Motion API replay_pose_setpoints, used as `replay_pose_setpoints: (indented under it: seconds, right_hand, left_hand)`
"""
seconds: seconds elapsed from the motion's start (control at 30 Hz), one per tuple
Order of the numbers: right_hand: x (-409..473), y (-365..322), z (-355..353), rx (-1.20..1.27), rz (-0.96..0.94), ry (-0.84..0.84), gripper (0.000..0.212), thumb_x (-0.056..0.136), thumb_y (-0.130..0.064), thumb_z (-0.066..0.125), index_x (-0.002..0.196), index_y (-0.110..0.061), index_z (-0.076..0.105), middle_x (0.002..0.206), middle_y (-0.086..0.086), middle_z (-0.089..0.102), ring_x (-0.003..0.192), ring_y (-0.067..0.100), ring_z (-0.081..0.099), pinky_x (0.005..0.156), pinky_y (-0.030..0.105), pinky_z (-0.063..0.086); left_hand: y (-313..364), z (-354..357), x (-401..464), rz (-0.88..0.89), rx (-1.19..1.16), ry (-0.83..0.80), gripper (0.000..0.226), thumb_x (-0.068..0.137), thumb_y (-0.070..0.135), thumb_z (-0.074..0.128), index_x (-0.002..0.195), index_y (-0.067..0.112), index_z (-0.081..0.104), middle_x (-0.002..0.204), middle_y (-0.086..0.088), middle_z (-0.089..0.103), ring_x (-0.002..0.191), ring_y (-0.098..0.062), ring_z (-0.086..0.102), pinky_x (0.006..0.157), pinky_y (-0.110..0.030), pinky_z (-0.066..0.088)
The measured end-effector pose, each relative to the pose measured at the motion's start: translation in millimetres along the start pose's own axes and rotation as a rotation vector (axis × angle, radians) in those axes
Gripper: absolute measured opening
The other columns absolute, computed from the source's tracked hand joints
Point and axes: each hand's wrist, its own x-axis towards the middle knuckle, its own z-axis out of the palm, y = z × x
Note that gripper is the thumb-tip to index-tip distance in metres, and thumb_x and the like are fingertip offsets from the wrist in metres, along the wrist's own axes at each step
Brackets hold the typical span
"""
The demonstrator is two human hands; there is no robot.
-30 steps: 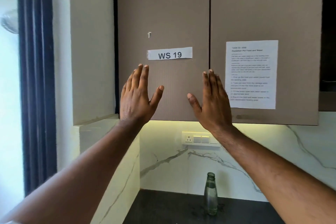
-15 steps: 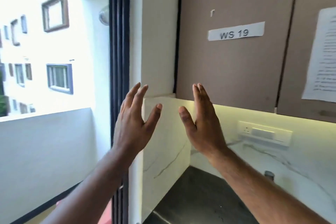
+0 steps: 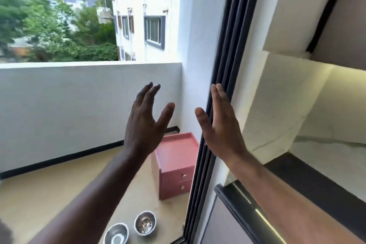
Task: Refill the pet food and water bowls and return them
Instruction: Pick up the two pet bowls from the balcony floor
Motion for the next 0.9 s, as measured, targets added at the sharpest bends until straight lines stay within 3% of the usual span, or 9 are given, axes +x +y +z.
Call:
replay_pose_setpoints:
  seconds: [0.17, 0.27, 0.4, 0.57, 0.67, 0.8, 0.9]
  right_hand:
    - [2.4, 0.4, 110.0, 0.064, 0.030, -0.143, 0.082, 0.100, -0.070, 0.029, 0.165, -0.024, 0.011, 0.174, -0.001, 0.008, 0.159, 0.012, 0.011, 0.121, 0.027, 0.016]
    - [-1.7, 6.4, 174.5, 0.091, 0.074, -0.246, 0.087, 0.097, -0.075, 0.024, 0.166, -0.023, 0.010, 0.174, 0.000, 0.008, 0.159, 0.012, 0.009, 0.128, 0.035, 0.014]
    - [-9.4, 16.4, 262.4, 0.059, 0.119, -0.350, 0.091, 0.096, -0.076, 0.021, 0.166, -0.019, 0.008, 0.174, 0.005, 0.008, 0.159, 0.015, 0.007, 0.119, 0.011, -0.009]
    - [-39.5, 43.5, 359.0, 0.028, 0.224, -0.502, 0.088, 0.097, -0.076, 0.020, 0.165, -0.023, 0.004, 0.174, 0.002, 0.005, 0.159, 0.016, 0.006, 0.122, 0.032, 0.002]
    - [-70.7, 67.2, 409.0, 0.010, 0.331, -0.634, 0.084, 0.102, -0.069, 0.029, 0.166, -0.021, 0.004, 0.174, 0.001, 0.004, 0.159, 0.016, 0.005, 0.127, 0.036, 0.008]
    - [-119.9, 110.5, 484.6, -0.050, 0.440, -0.764, 0.089, 0.097, -0.077, 0.021, 0.165, -0.021, 0.009, 0.174, 0.003, 0.011, 0.159, 0.021, 0.009, 0.126, 0.041, 0.017]
    - [-163.8, 148.6, 552.2, -0.098, 0.491, -0.859, 0.085, 0.100, -0.071, 0.027, 0.164, -0.017, 0.014, 0.172, 0.006, 0.017, 0.158, 0.023, 0.014, 0.124, 0.041, 0.021]
  left_hand:
    - [-101.9, -11.5, -25.5, -0.174, 0.073, -0.042, 0.070, 0.093, 0.060, 0.049, 0.151, 0.023, 0.043, 0.161, 0.000, 0.037, 0.146, -0.020, 0.041, 0.115, -0.050, 0.041]
    - [-161.0, -15.8, -39.8, -0.291, 0.089, -0.069, 0.074, 0.091, 0.065, 0.047, 0.151, 0.024, 0.043, 0.161, 0.000, 0.037, 0.147, -0.017, 0.038, 0.119, -0.045, 0.038]
    - [-240.9, -20.6, -60.4, -0.417, 0.126, -0.115, 0.077, 0.088, 0.066, 0.048, 0.151, 0.020, 0.044, 0.160, -0.003, 0.040, 0.148, -0.018, 0.037, 0.120, -0.042, 0.035]
    - [-329.1, -13.7, -102.4, -0.629, 0.153, -0.181, 0.082, 0.085, 0.069, 0.049, 0.151, 0.021, 0.042, 0.156, -0.005, 0.044, 0.141, -0.025, 0.045, 0.114, -0.051, 0.041]
    - [-382.1, -0.8, -139.7, -0.795, 0.133, -0.213, 0.082, 0.084, 0.070, 0.051, 0.150, 0.023, 0.042, 0.153, -0.003, 0.046, 0.140, -0.023, 0.045, 0.112, -0.053, 0.044]
    - [-452.5, 26.9, -208.9, -1.009, 0.130, -0.266, 0.071, 0.091, 0.061, 0.060, 0.150, 0.027, 0.042, 0.155, 0.002, 0.045, 0.141, -0.019, 0.044, 0.115, -0.050, 0.041]
    - [-511.7, 55.6, -266.0, -1.137, 0.157, -0.298, 0.067, 0.093, 0.054, 0.063, 0.150, 0.026, 0.042, 0.153, 0.002, 0.046, 0.140, -0.018, 0.044, 0.116, -0.046, 0.040]
